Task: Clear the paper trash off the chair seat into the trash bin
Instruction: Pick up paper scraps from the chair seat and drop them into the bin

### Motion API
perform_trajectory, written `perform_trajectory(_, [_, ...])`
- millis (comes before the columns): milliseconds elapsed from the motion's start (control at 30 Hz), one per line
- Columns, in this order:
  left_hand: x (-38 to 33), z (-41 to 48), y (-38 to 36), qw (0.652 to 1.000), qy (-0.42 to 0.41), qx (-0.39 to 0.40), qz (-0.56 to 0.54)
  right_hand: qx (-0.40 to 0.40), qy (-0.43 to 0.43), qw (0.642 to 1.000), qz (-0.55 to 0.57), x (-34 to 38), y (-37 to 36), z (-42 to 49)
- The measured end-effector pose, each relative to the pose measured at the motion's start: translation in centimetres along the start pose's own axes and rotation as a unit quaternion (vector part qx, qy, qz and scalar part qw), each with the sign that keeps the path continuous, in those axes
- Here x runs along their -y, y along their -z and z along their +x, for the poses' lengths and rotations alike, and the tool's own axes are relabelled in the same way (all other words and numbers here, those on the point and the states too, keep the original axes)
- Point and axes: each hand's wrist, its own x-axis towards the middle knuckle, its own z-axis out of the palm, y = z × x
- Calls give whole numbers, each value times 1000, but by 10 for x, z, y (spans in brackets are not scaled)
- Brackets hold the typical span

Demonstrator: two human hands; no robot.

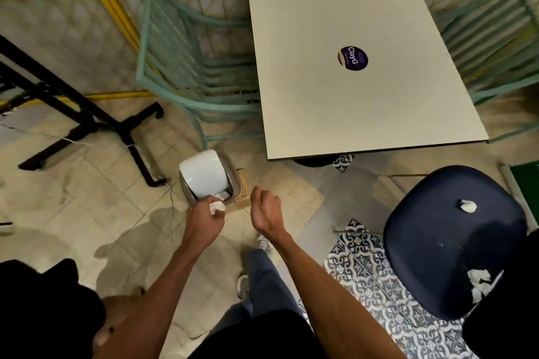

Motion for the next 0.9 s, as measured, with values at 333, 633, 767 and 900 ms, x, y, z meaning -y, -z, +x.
perform_trajectory(333, [60, 81, -30, 998, 33, 38, 23, 134, 6, 984, -113, 8, -58, 84])
perform_trajectory(633, [97, 117, -49, 974, -20, 131, 185, 182, 144, 948, -217, -7, -114, 125])
perform_trajectory(767, [119, 130, -62, 962, -20, 170, 214, 187, 170, 917, -307, -18, -140, 143])
perform_trajectory(900, [133, 134, -83, 959, -12, 214, 187, 191, 179, 900, -349, -30, -161, 154])
